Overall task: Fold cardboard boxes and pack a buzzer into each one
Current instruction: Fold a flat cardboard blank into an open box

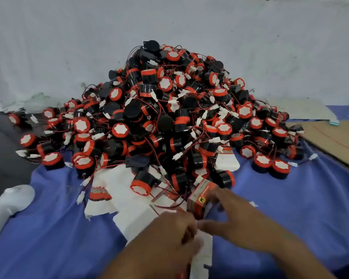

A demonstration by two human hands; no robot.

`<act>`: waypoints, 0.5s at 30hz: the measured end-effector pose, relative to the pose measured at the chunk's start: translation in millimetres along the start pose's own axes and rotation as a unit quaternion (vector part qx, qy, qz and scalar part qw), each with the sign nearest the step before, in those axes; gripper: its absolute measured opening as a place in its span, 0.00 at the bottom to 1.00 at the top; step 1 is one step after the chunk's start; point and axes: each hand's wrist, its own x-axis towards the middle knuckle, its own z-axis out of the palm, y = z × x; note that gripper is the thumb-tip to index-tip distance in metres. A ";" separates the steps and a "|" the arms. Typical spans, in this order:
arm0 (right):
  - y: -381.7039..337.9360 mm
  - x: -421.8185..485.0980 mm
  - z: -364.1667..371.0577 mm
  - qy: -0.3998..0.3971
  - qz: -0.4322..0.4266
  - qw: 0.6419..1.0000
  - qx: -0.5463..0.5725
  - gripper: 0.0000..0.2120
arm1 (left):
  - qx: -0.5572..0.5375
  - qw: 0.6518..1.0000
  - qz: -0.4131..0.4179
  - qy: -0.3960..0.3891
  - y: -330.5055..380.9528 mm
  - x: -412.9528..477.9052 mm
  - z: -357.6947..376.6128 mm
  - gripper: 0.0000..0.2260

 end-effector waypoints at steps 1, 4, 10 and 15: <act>2.4 4.7 7.0 -0.009 -0.014 0.999 -0.035 0.33 | -0.112 0.992 0.051 -0.010 -33.1 5.0 -15.2 0.05; 7.2 23.7 37.2 0.041 -0.016 0.995 -0.090 0.48 | -0.231 0.970 0.070 -0.040 -47.1 14.9 -10.5 0.02; 13.0 32.9 28.4 0.152 -0.061 0.986 0.036 0.30 | -0.341 0.937 0.057 -0.049 -37.9 30.0 10.1 0.09; -3.0 22.6 35.9 0.215 -0.132 0.965 0.074 0.40 | -0.476 0.873 0.064 -0.084 -27.9 35.0 5.7 0.18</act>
